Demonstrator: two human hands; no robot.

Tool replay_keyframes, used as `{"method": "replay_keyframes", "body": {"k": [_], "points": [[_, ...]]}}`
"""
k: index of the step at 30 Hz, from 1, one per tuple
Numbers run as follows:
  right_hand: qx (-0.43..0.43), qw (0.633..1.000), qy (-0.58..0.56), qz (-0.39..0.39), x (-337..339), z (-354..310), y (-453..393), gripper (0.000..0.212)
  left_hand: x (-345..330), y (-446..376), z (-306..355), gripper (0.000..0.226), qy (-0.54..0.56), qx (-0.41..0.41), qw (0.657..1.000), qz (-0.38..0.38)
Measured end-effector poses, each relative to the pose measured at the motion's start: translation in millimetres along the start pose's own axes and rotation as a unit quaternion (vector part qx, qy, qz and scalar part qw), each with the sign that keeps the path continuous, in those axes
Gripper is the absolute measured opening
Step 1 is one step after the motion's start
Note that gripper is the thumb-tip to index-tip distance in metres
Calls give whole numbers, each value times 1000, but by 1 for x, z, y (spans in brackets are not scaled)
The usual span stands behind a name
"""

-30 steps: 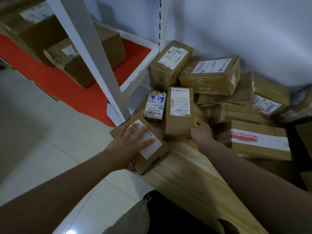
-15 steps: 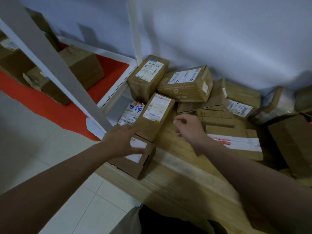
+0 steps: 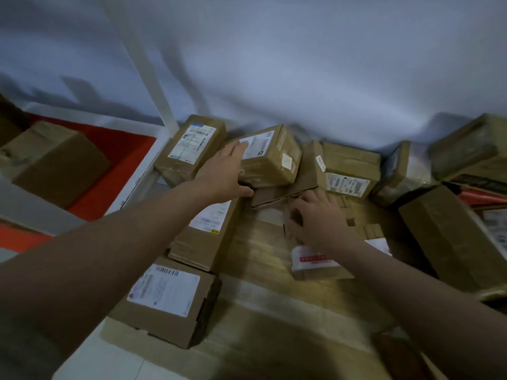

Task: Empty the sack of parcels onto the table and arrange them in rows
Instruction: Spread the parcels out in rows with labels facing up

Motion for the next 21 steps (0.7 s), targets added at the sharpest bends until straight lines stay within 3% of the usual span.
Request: {"method": "replay_keyframes", "body": {"k": [3, 6, 9, 13, 15, 18, 21], "points": [[-150, 980, -98, 90, 26, 38, -17, 41, -1, -37, 0, 128, -21, -32, 999, -32], [-297, 937, -177, 34, 18, 66, -34, 70, -7, -67, 3, 135, -33, -75, 995, -57], [-387, 874, -290, -42, -5, 76, -44, 70, -17, -89, 7, 139, -37, -122, 988, -87], [-420, 835, -354, -25, -14, 82, -49, 50, -21, -103, 8, 137, 2, -156, 983, -97], [-430, 816, -384, 41, -4, 87, -44, 53, -20, -104, 13, 134, -3, -182, 979, -94], [-426, 815, -360, 156, 31, 98, -30, 55, -22, -100, 28, 131, -44, -227, 969, -90], [-406, 816, -347, 219, 57, 104, -22, 51, -18, -99, 44, 128, -95, -262, 958, -68]]}}
Point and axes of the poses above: each hand's wrist, its own y-axis away from the middle knuckle, its own x-axis out of the back of the hand, z = x × y, the point moved 9 cm from there along -y, towards the middle knuckle, and after that the axes turned 6 degrees about -x, right-handed, at the moved point
